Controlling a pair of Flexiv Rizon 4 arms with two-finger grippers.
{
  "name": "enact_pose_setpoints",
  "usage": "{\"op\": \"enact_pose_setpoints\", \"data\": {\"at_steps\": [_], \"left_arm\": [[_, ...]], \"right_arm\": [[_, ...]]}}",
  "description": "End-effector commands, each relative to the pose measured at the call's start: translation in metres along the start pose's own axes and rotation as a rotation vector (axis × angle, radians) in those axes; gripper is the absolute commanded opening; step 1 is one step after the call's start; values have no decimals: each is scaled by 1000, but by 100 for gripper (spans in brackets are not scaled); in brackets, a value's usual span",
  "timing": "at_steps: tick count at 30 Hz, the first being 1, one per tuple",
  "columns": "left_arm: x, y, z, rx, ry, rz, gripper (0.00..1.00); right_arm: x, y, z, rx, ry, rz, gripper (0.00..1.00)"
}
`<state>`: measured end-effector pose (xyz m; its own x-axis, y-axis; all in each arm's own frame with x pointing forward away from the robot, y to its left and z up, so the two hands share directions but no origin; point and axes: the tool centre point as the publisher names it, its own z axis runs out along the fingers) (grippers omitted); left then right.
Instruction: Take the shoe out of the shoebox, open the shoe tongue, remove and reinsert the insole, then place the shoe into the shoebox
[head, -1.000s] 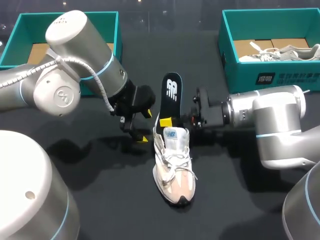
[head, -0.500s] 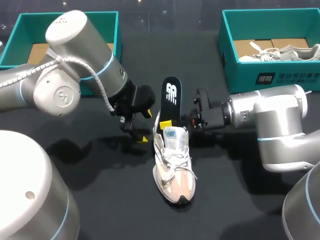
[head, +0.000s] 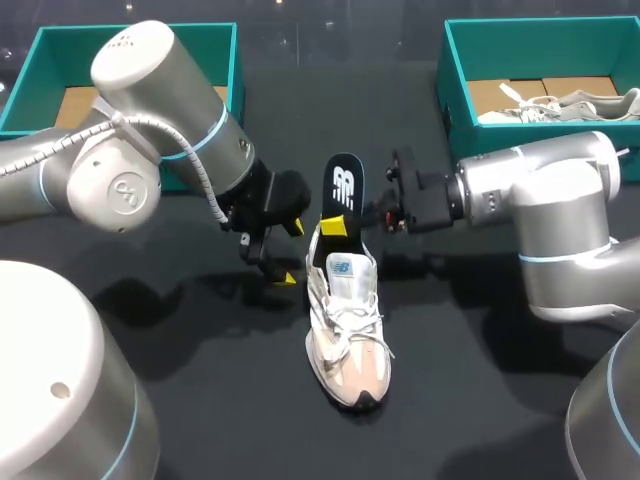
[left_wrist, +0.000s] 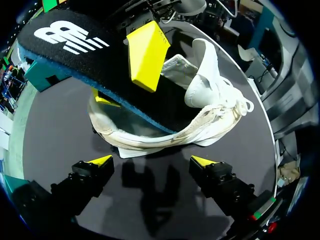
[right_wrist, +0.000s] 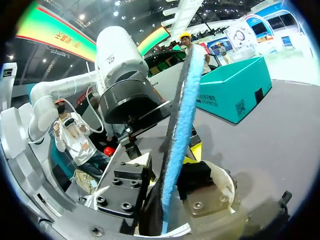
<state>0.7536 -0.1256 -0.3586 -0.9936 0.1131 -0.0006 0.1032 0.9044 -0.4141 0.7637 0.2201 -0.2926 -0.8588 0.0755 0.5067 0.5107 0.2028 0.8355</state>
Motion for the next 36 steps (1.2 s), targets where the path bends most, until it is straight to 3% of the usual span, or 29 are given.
{"op": "enact_pose_setpoints", "data": {"at_steps": [1,8,17,20,23,24,33,36], "left_arm": [[1,1,0,1,0,1,100],[1,1,0,1,0,1,100],[1,1,0,1,0,1,100],[1,1,0,1,0,1,100],[1,1,0,1,0,1,100],[1,1,0,1,0,1,100],[1,1,0,1,0,1,100],[1,1,0,1,0,1,100]], "right_arm": [[-5,-2,0,13,14,22,0],[-9,-23,8,44,38,119,0],[1,-50,12,56,42,197,0],[4,-47,12,55,39,189,0],[6,-39,10,57,32,158,38],[7,-36,10,62,30,147,42],[5,-14,-4,86,3,71,38],[1,-12,-10,73,-3,65,31]]}}
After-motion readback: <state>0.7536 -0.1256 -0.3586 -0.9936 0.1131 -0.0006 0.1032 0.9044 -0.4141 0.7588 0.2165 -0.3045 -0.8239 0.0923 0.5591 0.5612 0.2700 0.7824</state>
